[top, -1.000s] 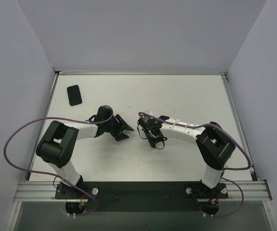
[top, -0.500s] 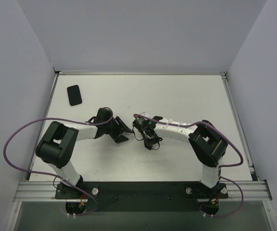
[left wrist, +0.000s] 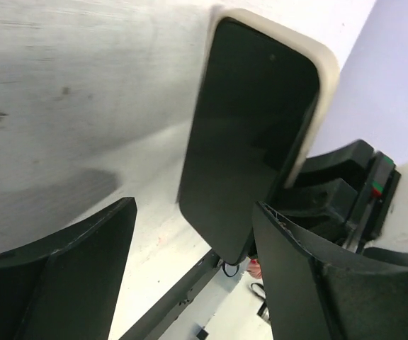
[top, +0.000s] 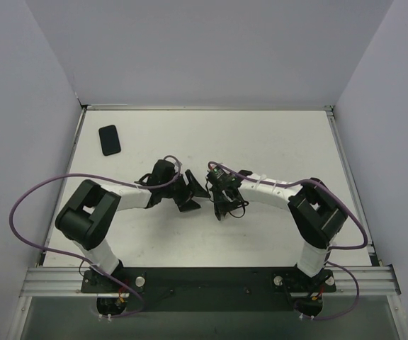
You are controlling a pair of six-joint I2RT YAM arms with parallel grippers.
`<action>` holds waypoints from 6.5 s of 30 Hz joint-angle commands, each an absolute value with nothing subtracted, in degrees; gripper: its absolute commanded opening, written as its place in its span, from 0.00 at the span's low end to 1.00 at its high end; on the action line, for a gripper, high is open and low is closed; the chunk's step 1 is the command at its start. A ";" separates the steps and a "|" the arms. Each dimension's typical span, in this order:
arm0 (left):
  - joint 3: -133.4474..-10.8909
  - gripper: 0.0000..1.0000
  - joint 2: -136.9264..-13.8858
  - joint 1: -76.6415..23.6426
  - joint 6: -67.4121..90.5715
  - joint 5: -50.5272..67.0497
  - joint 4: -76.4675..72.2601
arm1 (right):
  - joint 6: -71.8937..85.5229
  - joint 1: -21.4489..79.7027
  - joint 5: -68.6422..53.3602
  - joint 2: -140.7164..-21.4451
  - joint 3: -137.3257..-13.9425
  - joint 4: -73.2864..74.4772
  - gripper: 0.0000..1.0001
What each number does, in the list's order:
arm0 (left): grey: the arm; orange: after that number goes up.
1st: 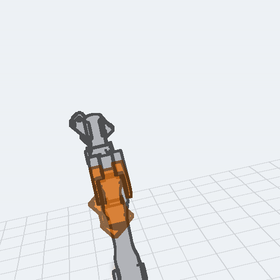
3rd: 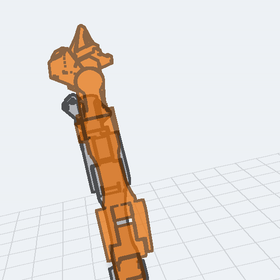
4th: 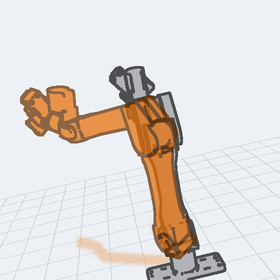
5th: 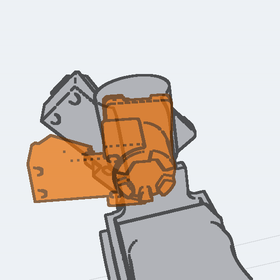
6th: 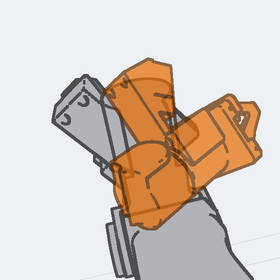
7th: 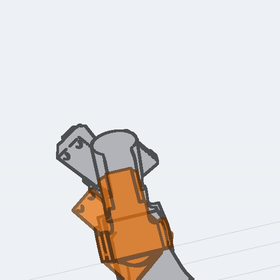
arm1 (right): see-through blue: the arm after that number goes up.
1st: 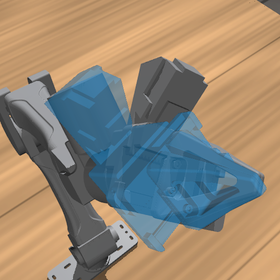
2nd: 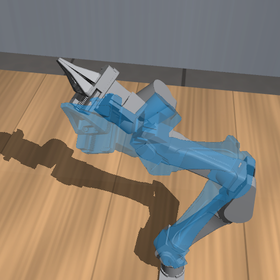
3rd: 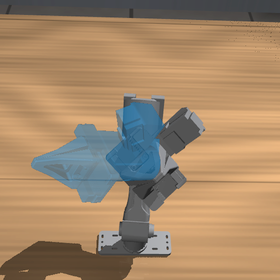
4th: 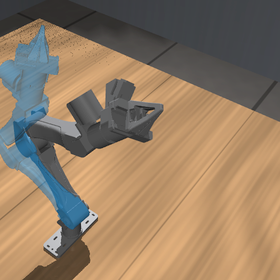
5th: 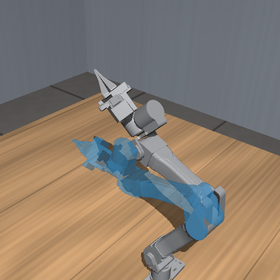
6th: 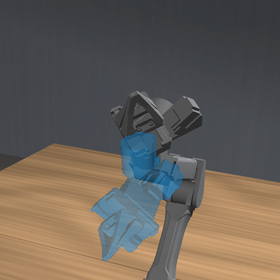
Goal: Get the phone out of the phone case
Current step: Remove the phone case from the phone, then place the phone case at the center of the board, then place the phone at the center of the board, then pick up the phone at the center of the board.
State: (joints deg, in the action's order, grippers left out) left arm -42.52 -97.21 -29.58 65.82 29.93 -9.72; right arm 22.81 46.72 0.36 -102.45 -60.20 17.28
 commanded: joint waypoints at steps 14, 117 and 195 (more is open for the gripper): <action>-40.87 0.64 -87.02 -36.99 54.59 23.56 -8.80 | 26.36 47.37 -19.34 -110.92 -58.62 10.99 0.00; -93.77 0.96 -122.18 -23.82 33.69 22.16 24.32 | 44.91 5.27 -3.60 -71.99 -43.59 18.19 1.00; -128.93 0.97 -145.19 8.27 11.25 -7.02 52.46 | 38.32 13.18 -12.39 -91.23 -58.01 22.76 1.00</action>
